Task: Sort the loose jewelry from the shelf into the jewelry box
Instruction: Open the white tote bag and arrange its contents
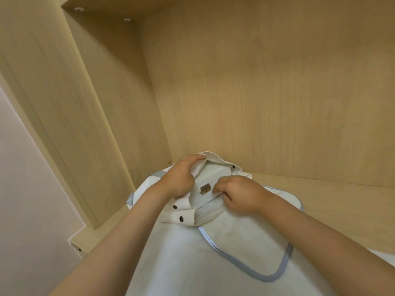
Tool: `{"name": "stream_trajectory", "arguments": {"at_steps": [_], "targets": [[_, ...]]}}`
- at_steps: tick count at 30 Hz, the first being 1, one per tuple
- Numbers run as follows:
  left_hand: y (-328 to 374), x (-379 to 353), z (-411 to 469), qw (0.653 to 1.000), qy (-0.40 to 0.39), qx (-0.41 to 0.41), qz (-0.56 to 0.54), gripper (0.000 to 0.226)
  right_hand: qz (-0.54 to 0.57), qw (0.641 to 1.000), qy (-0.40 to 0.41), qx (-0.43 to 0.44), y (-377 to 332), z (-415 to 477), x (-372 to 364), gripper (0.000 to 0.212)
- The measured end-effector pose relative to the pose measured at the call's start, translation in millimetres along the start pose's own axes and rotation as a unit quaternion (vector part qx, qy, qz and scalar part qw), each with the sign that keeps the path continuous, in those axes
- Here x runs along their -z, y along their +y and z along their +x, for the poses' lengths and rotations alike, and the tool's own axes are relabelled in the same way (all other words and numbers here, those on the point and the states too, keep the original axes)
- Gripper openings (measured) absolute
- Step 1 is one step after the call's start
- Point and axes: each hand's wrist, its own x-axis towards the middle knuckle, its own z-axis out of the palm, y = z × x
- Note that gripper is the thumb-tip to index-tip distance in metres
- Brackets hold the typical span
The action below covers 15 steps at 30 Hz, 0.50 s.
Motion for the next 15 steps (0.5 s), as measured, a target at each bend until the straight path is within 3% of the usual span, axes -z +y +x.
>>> {"name": "stream_trajectory", "arguments": {"at_steps": [4, 7, 9, 15], "targets": [[13.2, 22.1, -5.5, 0.998, 0.037, -0.035, -0.041, 0.084, -0.057, 0.997, 0.034, 0.025, -2.4, 32.3, -17.0, 0.048], [16.3, 36.5, -4.1, 0.996, 0.044, -0.044, -0.062, 0.083, -0.149, 0.987, -0.016, 0.059, -10.4, 50.1, -24.2, 0.093], [17.3, 42.2, -3.9, 0.997, 0.029, -0.043, -0.064, 0.085, -0.192, 0.978, -0.031, 0.074, -16.1, 60.2, -28.8, 0.109], [14.1, 50.0, -6.9, 0.996, 0.005, -0.038, -0.076, 0.090, -0.206, 0.974, -0.028, 0.094, -17.1, 76.7, -49.6, 0.102]]}}
